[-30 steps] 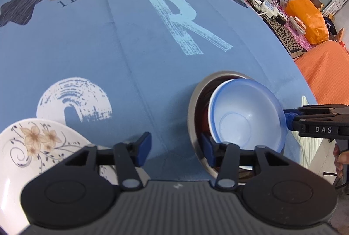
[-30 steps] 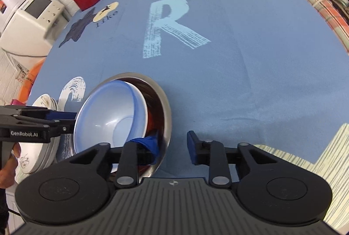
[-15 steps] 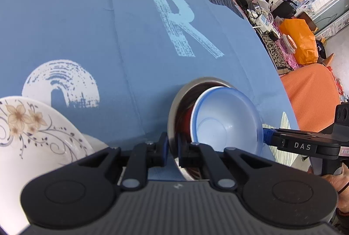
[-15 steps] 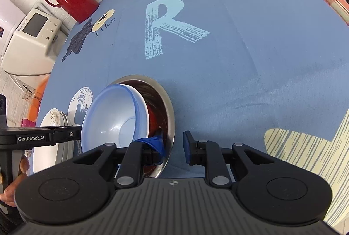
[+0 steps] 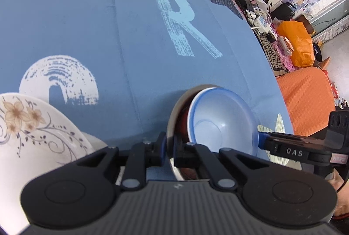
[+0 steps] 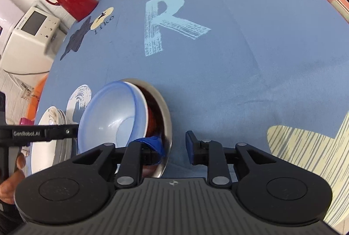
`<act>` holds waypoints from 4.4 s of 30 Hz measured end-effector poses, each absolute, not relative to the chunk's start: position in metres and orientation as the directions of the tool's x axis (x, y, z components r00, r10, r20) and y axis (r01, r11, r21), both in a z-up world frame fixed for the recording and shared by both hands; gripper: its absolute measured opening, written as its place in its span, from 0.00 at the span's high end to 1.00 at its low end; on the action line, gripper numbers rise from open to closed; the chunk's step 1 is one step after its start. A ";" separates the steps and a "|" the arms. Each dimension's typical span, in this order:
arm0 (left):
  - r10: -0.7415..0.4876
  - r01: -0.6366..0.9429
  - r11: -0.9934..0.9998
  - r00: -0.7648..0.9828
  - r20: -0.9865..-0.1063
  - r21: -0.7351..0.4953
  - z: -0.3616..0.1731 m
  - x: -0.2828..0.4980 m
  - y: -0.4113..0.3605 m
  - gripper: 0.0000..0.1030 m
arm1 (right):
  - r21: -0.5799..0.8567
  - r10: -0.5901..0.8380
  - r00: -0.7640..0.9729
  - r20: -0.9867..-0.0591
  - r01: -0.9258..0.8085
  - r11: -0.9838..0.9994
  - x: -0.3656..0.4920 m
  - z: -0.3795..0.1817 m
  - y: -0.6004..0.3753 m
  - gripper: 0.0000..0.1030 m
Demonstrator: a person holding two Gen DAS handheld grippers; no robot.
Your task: Organize plates and bowls
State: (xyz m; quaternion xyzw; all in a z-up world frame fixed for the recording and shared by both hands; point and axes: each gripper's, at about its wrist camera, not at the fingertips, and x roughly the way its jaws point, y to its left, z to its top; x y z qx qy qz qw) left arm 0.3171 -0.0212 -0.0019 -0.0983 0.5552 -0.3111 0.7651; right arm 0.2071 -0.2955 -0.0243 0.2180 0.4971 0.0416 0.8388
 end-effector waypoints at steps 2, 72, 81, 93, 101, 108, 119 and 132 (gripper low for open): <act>-0.585 0.381 0.783 0.187 -0.789 -0.491 -0.002 0.314 -0.020 1.00 | 0.392 0.272 0.507 -0.818 0.145 0.908 0.207 -0.024 -0.295 0.88; -0.384 0.120 0.919 0.475 -0.792 -0.374 0.029 0.268 0.182 1.00 | 0.330 0.383 0.405 -0.830 -0.197 0.923 0.246 0.008 -0.084 0.96; -0.306 0.079 0.943 0.579 -0.755 -0.322 0.040 0.252 0.193 0.59 | 0.290 0.370 0.519 -0.770 -0.232 0.929 0.227 0.030 -0.102 0.91; -0.294 0.073 0.934 0.715 -0.635 -0.350 0.060 0.184 0.165 0.42 | 0.415 0.359 0.679 -0.641 -0.087 0.906 0.163 0.007 -0.131 0.87; -0.148 0.012 0.976 0.773 -0.617 -0.218 0.034 0.126 0.128 0.38 | 0.477 0.354 0.770 -0.531 -0.073 0.876 0.110 -0.024 -0.130 0.84; -0.115 0.028 0.988 0.779 -0.617 -0.150 0.007 0.084 0.106 0.38 | 0.499 0.337 0.796 -0.503 -0.051 0.865 0.086 -0.037 -0.136 0.83; -0.112 0.115 0.993 0.808 -0.578 -0.030 -0.014 0.021 0.078 0.36 | 0.372 0.223 0.814 -0.537 -0.008 0.928 0.041 -0.044 -0.130 0.80; -0.079 0.121 0.992 0.812 -0.578 0.035 -0.035 0.002 0.059 0.36 | 0.303 0.188 0.820 -0.540 -0.019 0.953 0.021 -0.059 -0.116 0.79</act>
